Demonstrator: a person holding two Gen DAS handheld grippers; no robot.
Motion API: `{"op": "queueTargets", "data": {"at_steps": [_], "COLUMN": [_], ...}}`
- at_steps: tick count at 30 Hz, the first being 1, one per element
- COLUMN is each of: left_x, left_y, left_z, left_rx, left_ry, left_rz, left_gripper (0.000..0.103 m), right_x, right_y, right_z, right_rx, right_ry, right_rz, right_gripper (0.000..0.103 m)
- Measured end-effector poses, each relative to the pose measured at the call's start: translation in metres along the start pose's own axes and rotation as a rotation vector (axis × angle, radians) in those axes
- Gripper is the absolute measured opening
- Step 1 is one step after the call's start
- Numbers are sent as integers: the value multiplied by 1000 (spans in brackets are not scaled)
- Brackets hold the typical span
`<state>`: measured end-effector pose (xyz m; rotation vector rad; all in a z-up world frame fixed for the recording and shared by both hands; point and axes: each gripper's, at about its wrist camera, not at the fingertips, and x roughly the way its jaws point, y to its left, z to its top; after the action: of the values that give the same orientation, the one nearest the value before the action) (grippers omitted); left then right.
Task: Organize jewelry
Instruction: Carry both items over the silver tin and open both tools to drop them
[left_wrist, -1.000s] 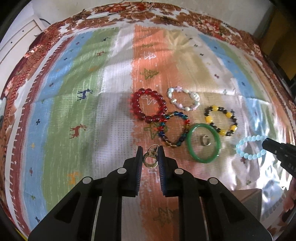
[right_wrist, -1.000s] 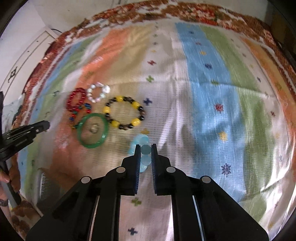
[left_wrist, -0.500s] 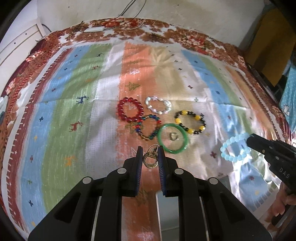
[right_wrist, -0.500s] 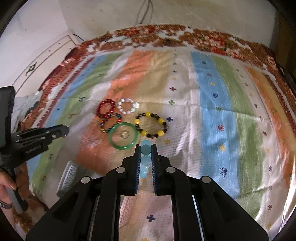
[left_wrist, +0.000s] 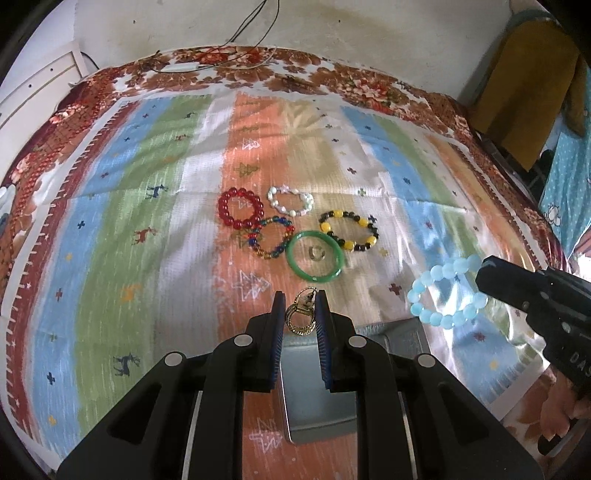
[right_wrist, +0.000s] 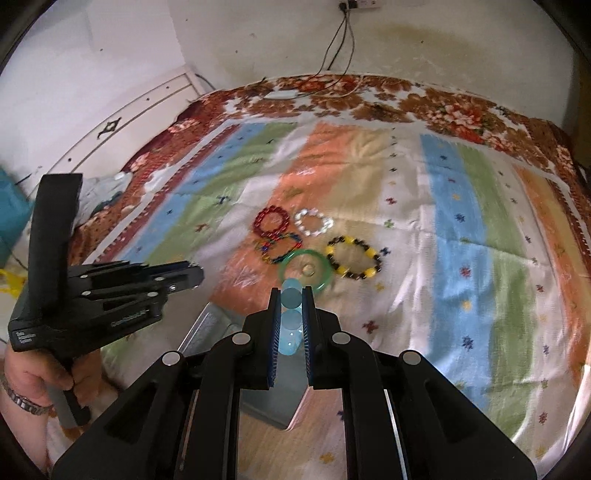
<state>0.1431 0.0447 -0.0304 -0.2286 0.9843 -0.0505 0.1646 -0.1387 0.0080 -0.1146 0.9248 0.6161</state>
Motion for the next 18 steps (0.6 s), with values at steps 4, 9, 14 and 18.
{"op": "queueTargets", "data": {"at_steps": [4,9,14,18], "left_x": [4,10,9,7], "left_y": [-6,-10,-8,3], "left_z": [-9,-12,-13,-9], "left_rx": [12,11,-7,-41], "left_ry": [29,68,67,50], "left_rz": [-12,-41,-35,-3], "left_gripper": [16,17,42,44], "right_x": [1,7,6,8], "right_y": [6,13,12,-1], "right_z": [-10,-22,-27,-26], "right_rx": [5,-5,8,48], "right_ry": [22,72,75,75], "right_rz": [34,76,56,35], "right_gripper": [12,12,23,29]}}
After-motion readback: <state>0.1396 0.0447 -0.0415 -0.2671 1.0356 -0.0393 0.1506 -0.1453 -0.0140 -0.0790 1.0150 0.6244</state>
